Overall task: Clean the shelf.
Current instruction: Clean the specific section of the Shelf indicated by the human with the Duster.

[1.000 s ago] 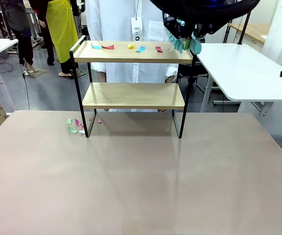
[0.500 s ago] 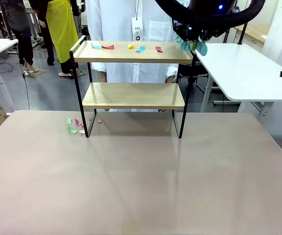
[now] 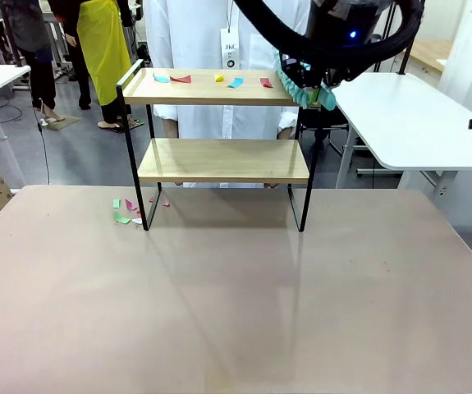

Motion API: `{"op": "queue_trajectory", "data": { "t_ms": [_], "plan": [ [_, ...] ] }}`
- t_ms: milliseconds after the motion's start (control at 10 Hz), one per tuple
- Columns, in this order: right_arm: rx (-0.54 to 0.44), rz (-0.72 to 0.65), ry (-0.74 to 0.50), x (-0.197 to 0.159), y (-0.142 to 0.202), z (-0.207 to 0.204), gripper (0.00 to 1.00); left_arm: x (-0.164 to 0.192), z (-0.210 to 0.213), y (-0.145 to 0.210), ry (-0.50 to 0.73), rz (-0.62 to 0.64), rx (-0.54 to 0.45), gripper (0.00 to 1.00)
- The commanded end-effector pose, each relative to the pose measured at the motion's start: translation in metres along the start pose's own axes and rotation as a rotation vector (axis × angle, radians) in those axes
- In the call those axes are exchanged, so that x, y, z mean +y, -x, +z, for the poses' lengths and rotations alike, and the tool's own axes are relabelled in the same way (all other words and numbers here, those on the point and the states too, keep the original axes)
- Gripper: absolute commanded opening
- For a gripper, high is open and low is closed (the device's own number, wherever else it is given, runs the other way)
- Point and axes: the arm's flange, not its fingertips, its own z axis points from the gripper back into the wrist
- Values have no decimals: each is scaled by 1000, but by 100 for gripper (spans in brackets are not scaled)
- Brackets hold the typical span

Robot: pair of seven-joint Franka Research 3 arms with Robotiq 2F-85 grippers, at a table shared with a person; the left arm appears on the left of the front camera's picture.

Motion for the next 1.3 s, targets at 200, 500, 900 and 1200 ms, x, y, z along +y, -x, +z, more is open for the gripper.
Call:
{"op": "queue_trajectory", "data": {
  "t_ms": [200, 500, 900, 1200],
  "plan": [
    [4, 5, -1, 1, -3, 0, 100, 1, -3, 0, 0, -1, 13, 13],
    [4, 5, -1, 1, -3, 0, 100, 2, -4, 0, 1, -17, 23, 13],
    [4, 5, -1, 1, -3, 0, 100, 54, -12, -19, -75, -37, 79, 13],
    [4, 5, -1, 1, -3, 0, 100, 94, -17, -22, -121, -64, 98, 13]
  ]
}}
